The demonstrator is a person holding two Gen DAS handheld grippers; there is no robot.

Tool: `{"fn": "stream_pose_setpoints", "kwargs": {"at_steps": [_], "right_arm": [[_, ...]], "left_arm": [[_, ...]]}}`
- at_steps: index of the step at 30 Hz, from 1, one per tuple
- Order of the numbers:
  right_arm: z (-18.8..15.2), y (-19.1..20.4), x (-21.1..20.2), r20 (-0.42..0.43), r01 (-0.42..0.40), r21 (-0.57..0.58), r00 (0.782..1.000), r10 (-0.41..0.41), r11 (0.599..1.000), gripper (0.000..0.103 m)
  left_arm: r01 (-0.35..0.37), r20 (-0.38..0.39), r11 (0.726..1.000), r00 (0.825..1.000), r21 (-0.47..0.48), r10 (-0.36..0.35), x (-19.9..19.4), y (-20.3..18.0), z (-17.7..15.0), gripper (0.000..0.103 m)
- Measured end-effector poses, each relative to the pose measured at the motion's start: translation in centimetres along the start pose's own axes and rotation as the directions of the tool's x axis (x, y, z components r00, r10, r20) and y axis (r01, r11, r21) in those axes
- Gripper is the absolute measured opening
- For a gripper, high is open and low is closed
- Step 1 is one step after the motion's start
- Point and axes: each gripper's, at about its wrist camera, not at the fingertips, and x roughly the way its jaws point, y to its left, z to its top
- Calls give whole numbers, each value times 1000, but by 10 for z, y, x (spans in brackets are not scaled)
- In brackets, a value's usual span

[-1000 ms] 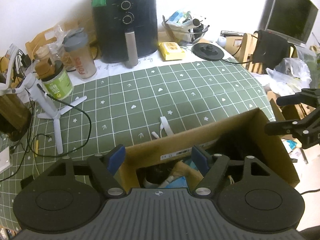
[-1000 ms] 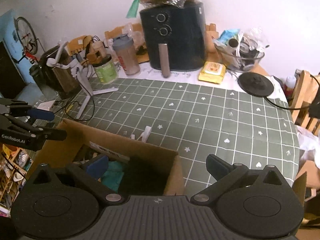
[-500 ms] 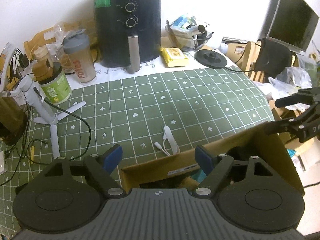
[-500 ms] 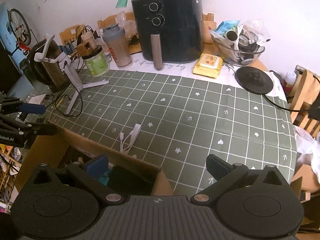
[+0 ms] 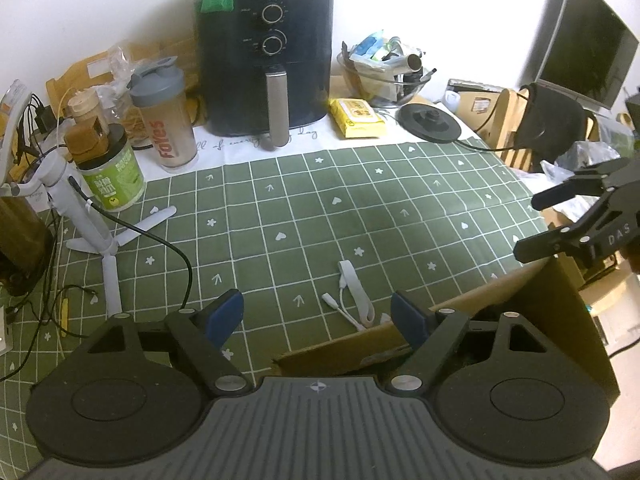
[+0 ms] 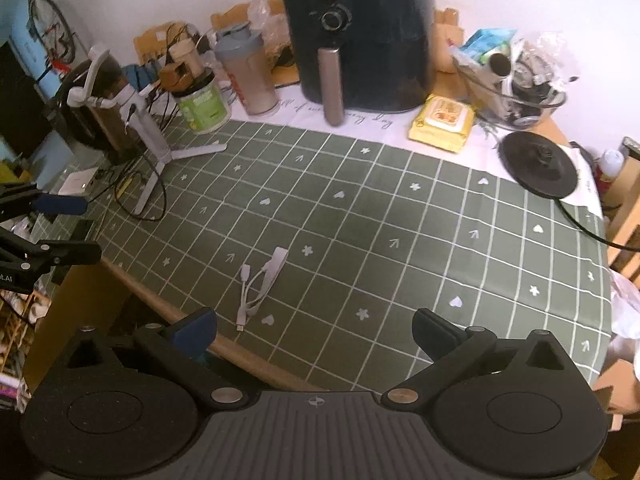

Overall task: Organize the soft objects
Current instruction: 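Move the right tool back over the white cable on the mat, then close the right tool on the white strap of the cable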

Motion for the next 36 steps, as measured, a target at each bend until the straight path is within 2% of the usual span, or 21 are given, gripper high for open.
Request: {"fn": "stream_pose_setpoints", "kwargs": {"at_steps": [12,18,21,27,36], "right_arm": [[39,14,46,-118,-75,-118,991,60,990,102],[51,26,75,-187,-138,-194,977,102,971,88],[56,33,90,-219,-152,-243,971,98,958,84],[63,45,119,-288,-187,-325,953,92,927,68],[62,59,170,-386,-225,-413,921,54,882,59]], "left_arm": [[11,20,999,1000,-38,-10,-2,13,-7,81],[-18,11,996,1000,-85,19,-6,24,-16,81],[-32,9,994,999,-109,33,-8,31,-21,81],[-43,-4,987,999,-156,43,-11,43,-30,81],[-59,-20,978,998,-202,57,-16,54,-41,81]]}}
